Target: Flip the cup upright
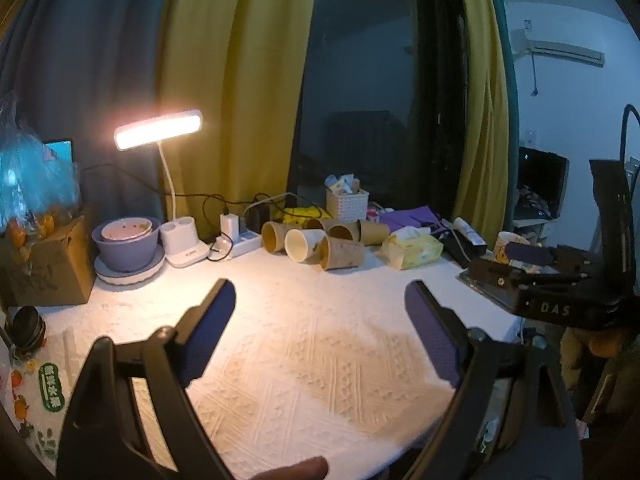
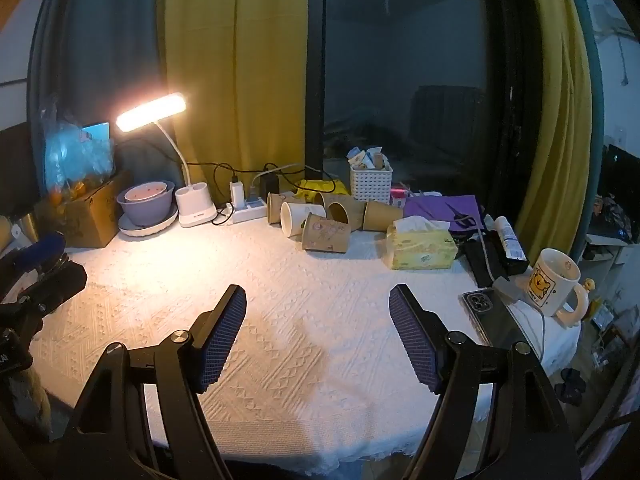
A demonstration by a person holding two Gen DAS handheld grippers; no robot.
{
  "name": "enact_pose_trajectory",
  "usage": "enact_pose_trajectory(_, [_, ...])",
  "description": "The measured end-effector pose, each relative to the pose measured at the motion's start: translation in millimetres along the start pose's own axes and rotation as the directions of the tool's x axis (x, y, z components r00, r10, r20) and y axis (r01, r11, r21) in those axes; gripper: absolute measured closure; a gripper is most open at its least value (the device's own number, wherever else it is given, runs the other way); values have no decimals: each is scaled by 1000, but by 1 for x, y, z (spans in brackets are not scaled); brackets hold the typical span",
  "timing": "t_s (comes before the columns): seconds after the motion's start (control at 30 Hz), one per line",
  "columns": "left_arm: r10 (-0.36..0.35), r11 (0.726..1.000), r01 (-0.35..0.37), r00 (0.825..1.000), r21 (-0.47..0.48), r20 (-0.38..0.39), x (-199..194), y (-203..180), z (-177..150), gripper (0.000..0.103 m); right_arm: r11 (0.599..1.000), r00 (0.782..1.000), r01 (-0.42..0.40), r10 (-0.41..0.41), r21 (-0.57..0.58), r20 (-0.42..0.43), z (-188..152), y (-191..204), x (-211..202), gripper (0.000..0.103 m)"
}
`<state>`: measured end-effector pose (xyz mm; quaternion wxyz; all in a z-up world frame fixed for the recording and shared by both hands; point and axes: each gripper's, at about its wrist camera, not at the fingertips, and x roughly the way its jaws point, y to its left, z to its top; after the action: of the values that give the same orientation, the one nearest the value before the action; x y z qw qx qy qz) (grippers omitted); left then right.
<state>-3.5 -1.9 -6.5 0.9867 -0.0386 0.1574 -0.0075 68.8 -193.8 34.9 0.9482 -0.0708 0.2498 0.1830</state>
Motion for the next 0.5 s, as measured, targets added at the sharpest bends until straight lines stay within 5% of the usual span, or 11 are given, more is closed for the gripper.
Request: enact_pose_trajectory(0.5, [23, 1000, -23, 1000, 13, -6, 0, 0, 1, 15, 1000, 1000, -1, 1, 0, -2, -1, 1, 1, 25])
